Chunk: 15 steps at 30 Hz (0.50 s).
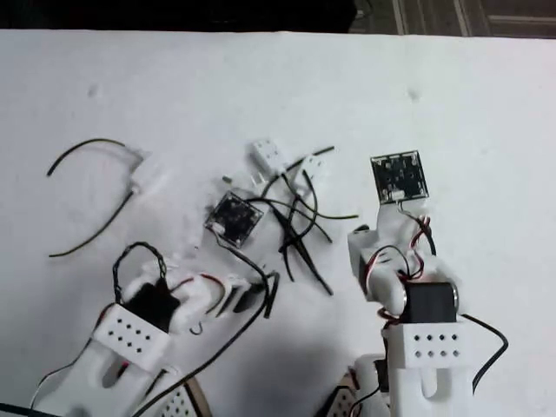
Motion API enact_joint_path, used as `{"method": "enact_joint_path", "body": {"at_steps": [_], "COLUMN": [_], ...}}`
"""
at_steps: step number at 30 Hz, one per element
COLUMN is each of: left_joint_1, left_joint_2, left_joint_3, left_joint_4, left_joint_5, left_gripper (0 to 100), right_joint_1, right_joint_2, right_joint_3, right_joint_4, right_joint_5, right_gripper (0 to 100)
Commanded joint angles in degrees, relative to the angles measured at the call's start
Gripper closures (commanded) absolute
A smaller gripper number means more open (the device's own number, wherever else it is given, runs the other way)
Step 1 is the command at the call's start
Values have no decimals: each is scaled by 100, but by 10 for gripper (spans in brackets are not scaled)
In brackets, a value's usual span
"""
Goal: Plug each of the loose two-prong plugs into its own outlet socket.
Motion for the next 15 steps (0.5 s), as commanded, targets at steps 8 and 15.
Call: {"method": "enact_joint_path", "body": {"at_steps": [8,15], "left_joint_1": [1051,1042], "left_joint_2": [-66,-75], "left_joint_3": [457,536], "left_joint_4": [-818,-1160], "left_joint_5": [730,703], "left_gripper": [726,904], "right_joint_1": [40,40], "right_joint_2": [22,22], "right_joint_3": [-18,-18], "right_joint_4": [-75,-66], "right_joint_5": [0,0], "right_gripper": [755,755]}}
